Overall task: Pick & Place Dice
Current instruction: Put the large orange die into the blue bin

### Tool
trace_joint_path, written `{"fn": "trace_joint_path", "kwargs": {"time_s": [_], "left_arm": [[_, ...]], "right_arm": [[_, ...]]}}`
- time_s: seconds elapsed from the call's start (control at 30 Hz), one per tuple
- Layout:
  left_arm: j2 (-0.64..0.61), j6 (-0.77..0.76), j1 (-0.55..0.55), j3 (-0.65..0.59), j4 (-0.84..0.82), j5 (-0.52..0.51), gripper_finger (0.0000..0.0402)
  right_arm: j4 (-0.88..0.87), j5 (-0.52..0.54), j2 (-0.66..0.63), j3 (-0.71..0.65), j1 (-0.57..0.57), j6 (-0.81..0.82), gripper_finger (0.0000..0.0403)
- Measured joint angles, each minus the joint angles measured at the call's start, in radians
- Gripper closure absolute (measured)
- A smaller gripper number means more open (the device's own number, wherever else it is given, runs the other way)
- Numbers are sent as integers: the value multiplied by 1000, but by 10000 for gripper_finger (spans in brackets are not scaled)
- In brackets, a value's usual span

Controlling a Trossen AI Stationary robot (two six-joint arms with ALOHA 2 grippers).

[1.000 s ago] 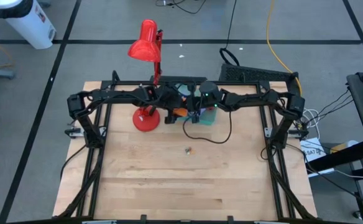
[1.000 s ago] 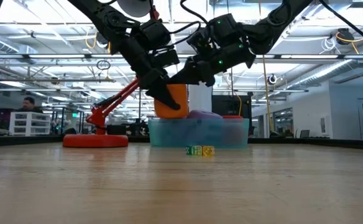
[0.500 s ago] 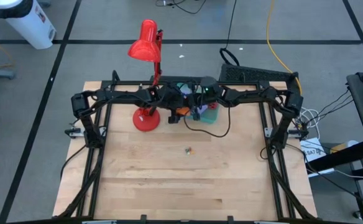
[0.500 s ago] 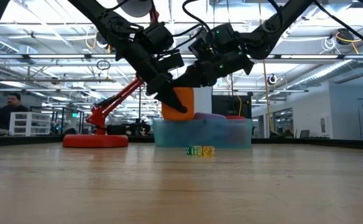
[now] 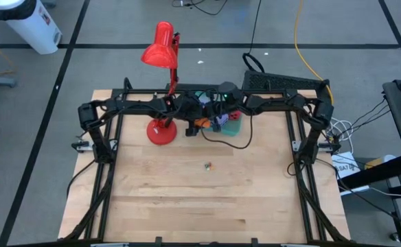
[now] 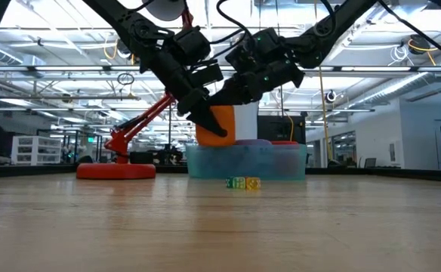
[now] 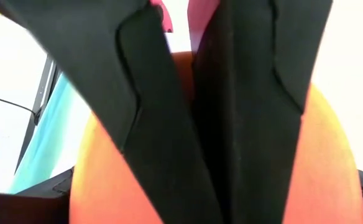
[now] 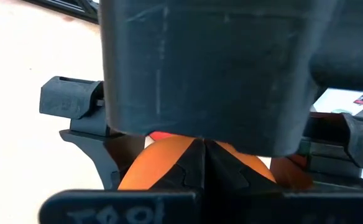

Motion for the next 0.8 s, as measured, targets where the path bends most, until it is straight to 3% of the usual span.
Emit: {"fn": "trace_joint_path", "kwargs": {"time_s": [0.37, 0.8], "left_arm": [[-23, 7, 10, 0, -73, -30, 2], [-25, -13, 13, -1, -39, -38, 2]], "right_arm": [[-14, -1, 2, 0, -9, 12, 403], [-47, 5, 1, -1, -9, 14, 403]]}}
